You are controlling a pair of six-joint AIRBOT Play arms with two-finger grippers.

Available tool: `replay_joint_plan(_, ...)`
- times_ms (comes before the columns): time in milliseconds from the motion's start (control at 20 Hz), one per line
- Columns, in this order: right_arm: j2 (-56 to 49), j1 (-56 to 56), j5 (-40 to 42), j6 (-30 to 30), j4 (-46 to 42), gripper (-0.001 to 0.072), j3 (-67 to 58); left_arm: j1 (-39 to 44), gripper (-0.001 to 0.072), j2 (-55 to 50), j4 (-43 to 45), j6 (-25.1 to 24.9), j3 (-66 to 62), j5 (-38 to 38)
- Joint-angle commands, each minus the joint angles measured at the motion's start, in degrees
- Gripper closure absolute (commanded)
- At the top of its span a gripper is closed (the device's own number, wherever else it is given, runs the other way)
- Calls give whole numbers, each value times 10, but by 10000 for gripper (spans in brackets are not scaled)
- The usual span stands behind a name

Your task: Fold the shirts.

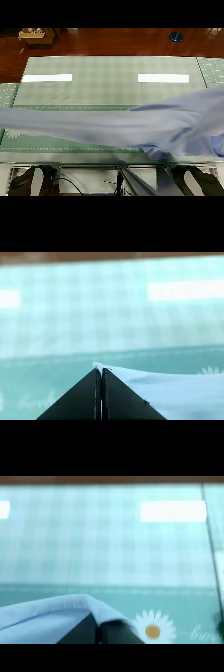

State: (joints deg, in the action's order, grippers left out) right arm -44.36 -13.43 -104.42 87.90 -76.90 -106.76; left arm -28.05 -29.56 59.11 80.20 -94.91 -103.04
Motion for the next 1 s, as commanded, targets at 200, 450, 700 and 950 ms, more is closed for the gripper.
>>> replay_joint_plan(200, -239, 0, 97, -42, 16, 693, 102, 28, 688, -106, -57, -30, 269, 141)
replay_joint_plan(450, -336, 1, 289, -47, 76, 693, 102, 151, 688, -264, -58, -116, 255, 374)
replay_joint_plan(700, -387, 1, 377, -55, 72, 693, 102, 243, 688, -367, -58, -206, 238, 620)
replay_joint_plan(950, -467, 1, 422, -71, 76, 693, 102, 256, 688, -471, -57, -212, 238, 690)
